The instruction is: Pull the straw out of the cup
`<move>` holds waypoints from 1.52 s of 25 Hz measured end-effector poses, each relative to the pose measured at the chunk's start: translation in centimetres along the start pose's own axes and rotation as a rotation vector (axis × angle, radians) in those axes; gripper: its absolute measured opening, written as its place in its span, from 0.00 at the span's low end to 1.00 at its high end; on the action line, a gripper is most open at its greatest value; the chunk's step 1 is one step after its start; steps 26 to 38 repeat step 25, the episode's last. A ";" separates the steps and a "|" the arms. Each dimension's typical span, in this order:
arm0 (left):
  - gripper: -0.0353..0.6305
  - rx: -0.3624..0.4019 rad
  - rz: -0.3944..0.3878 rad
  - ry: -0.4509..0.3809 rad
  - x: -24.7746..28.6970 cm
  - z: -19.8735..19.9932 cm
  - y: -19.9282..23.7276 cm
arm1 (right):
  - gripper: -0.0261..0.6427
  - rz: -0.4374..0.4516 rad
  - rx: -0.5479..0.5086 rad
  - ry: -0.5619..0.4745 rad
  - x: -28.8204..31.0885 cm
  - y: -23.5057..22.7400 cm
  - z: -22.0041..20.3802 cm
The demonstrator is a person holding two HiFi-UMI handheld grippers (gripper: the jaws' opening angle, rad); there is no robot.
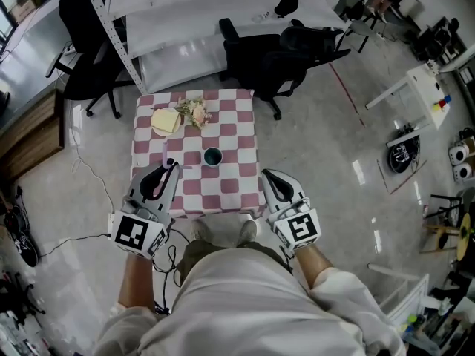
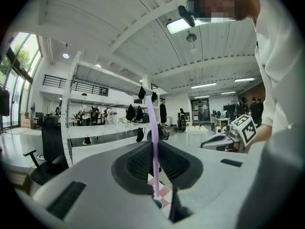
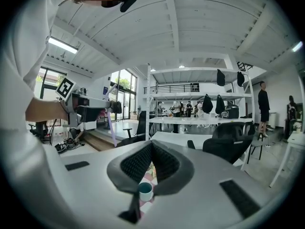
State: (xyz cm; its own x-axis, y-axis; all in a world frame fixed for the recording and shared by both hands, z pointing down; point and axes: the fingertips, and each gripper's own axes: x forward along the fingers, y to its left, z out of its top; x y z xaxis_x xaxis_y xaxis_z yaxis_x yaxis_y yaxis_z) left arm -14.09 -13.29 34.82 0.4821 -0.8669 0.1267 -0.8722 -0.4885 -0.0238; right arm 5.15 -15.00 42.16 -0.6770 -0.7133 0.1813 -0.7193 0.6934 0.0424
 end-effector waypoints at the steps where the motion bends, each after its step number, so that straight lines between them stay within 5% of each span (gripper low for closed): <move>1: 0.10 -0.001 0.000 -0.001 0.0 0.0 0.0 | 0.04 0.001 0.001 0.000 0.0 0.0 0.0; 38: 0.10 0.000 0.005 -0.002 -0.6 0.4 -1.2 | 0.04 0.023 -0.009 -0.004 -0.6 0.3 0.3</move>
